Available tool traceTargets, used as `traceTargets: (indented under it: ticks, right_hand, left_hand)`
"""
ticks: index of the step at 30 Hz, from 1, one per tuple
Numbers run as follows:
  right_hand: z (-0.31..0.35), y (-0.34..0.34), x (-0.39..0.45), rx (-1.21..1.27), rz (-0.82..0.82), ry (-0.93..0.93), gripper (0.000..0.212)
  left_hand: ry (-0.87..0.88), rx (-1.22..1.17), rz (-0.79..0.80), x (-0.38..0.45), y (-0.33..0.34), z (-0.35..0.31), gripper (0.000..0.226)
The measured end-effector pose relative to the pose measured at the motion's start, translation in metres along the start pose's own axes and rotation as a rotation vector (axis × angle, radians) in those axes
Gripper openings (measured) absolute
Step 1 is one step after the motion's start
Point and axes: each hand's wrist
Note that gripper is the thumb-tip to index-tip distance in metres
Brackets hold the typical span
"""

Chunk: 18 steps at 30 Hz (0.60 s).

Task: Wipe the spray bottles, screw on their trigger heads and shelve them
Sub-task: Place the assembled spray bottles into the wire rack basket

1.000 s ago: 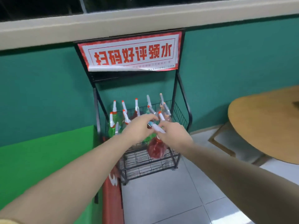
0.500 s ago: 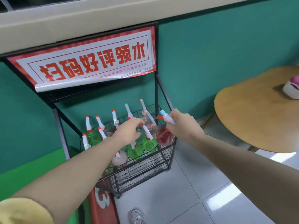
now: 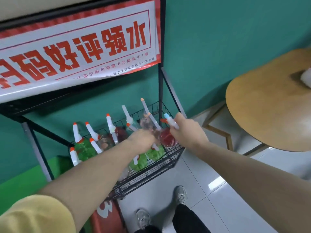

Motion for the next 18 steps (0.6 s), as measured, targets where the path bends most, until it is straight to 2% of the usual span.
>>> traceTargets:
  ticks: [3, 7, 10, 18]
  right_hand:
    - [-0.008, 0.006, 0.010, -0.015, 0.055, -0.005, 0.008]
    - [-0.019, 0.020, 0.017, 0.006, 0.141, 0.035, 0.009]
    - [-0.022, 0.034, 0.019, 0.002, 0.178, 0.041, 0.008]
    - [-0.026, 0.052, 0.020, -0.076, 0.278, -0.042, 0.020]
  left_hand:
    - [-0.012, -0.076, 0.072, 0.006, 0.003, 0.008, 0.050]
    - [0.110, -0.051, 0.122, 0.006, -0.006, 0.015, 0.036]
    - [0.186, -0.028, 0.116, 0.006, -0.009, 0.016, 0.034]
    - [0.203, -0.075, 0.128, 0.006, -0.001, 0.023, 0.035]
Point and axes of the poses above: each hand's wrist, its own x-axis towards the middle knuckle, its own y-axis out of the palm, z = x × y, and after that the axes turned 3 degrees about -z, right-handed
